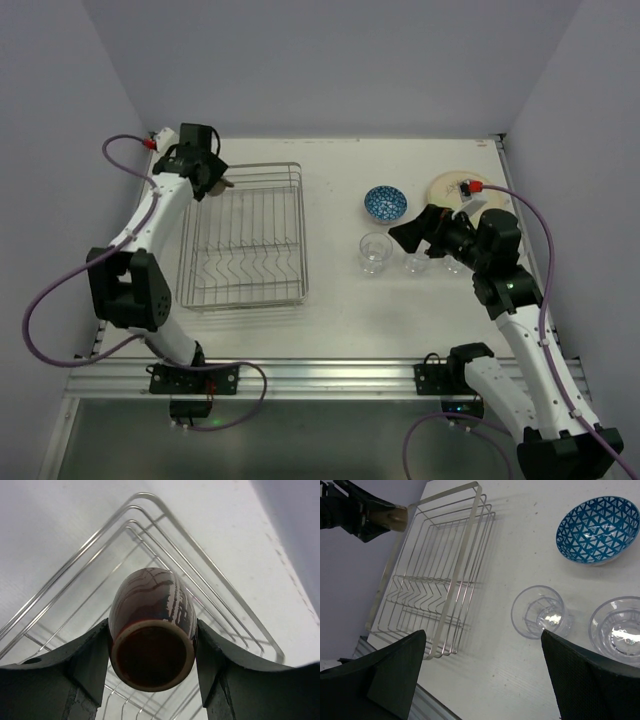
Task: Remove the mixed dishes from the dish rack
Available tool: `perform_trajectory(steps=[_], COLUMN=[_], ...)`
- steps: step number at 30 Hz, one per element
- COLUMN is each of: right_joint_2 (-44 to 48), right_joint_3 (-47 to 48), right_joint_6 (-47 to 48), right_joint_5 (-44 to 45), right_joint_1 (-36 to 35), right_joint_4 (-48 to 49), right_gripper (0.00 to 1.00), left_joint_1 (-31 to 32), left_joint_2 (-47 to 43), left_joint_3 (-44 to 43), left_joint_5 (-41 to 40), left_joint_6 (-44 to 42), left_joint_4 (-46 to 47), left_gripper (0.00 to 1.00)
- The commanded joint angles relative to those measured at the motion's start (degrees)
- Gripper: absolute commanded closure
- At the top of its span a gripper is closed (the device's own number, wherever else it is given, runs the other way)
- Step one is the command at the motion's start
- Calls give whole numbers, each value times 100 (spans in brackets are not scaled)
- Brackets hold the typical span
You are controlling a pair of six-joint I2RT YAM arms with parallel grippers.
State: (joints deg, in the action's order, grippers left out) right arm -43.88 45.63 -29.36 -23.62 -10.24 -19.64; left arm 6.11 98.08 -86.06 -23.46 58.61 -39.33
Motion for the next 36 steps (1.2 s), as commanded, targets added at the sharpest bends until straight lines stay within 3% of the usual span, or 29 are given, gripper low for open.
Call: perform_trajectory(steps=[1,4,5,6,9,11,13,14,19,23,33,36], right_joint_2=[-7,-59,-94,-121,-436,-700,-989,-1069,-1343,-1439,-1712,-1764], right_joint_3=[157,17,-53,-132,-335,-502,-546,-520,-160,-10,87,157], right_joint_6=[-16,-446,-917,-1166,-2386,-3490,-4180,-4679,-5123,-5106,-5291,-5167], right_joint_5=[-405,-1415,-1975,-2302,-3277,-3535,-3580,-3536,-3010,-2859,-2605,-2560], right_joint_1=[-22,-22,-22,-22,-57,-171,-303,-355,-750,-1058,-1770,-1946], right_joint_4=[389,1083,1738,2083,3770,5372,6301,6836,6667,6403,6605,6569], right_gripper=[1,1,1,1,1,1,1,1,1,1,9,17], left_joint_1=[57,119,136,171,522,891,1259,1348,1779,1963,2465,2527], left_joint_2=[-1087,-2098,-2614,-2828,-3277,-3461,-3620,-3795,-4367,-4491,-4280,-4219], left_joint_3=[474,1484,2079,2293,2454,2480,2865,3076,4612,5028,5135,5117], left_joint_5=[762,2113,2936,3188,3813,4530,5094,5593,6116,6415,6890,6943], left_joint_6=[-611,-1121,-1193,-1229,-1500,-1869,-2125,-2178,-2082,-1836,-2081,-2099], left_joint_4=[1189,2698,3660,4113,4601,5011,5609,6369,8369,9495,9892,9892], left_gripper=[100,100,100,100,100,100,100,100,100,100,100,100])
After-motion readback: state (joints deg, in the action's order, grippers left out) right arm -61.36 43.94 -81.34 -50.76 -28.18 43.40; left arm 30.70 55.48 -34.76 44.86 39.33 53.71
